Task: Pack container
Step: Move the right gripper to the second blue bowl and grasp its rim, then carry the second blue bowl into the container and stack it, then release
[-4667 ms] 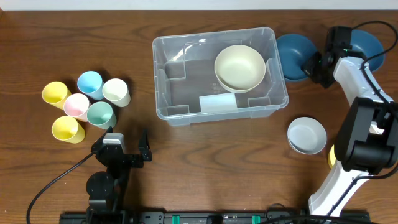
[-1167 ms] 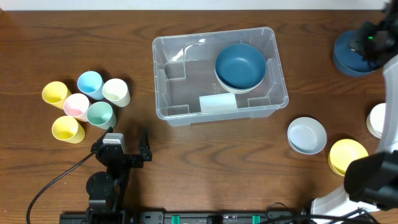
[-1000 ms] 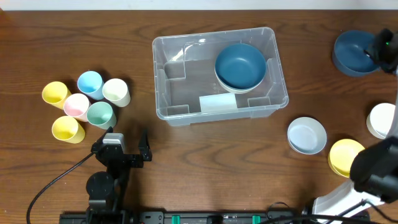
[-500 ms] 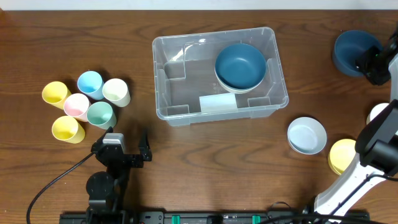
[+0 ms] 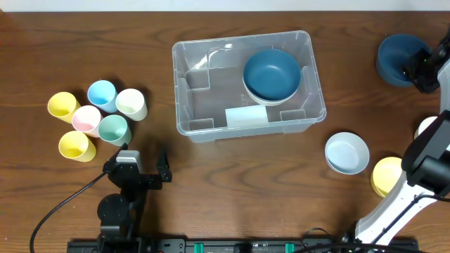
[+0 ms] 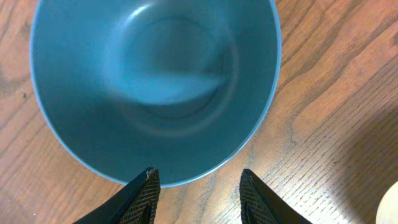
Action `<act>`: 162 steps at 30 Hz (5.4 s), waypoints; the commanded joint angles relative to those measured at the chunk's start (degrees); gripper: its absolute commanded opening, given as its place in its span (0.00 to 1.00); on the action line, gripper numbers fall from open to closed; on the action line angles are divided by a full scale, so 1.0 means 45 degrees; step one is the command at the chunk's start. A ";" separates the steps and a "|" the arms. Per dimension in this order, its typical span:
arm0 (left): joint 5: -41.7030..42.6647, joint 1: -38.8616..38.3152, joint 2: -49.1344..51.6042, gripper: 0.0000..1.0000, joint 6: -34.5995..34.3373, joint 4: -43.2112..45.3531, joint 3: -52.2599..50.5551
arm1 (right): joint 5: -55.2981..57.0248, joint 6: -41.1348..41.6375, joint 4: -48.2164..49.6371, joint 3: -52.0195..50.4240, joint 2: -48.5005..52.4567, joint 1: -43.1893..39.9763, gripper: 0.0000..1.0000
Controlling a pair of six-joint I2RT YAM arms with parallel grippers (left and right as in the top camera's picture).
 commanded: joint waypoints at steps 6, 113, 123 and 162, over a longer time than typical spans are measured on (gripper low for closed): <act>0.0151 0.0063 -0.0078 0.98 0.0121 -0.0384 -0.0199 | 0.0005 0.0087 0.0107 -0.0015 0.0821 -0.0034 0.43; 0.0146 0.0063 -0.0078 0.98 0.0121 -0.0384 -0.0199 | -0.0918 -0.3016 -0.0529 -0.2846 -0.2404 0.7752 0.58; 0.0146 0.0063 -0.0078 0.98 0.0121 -0.0384 -0.0199 | -0.1345 -0.3016 -0.1525 -0.2841 -0.2409 0.7757 0.09; 0.0151 0.0063 -0.0078 0.98 0.0121 -0.0384 -0.0199 | 0.0296 -0.3371 -0.5741 -0.2856 -0.4201 0.8587 0.01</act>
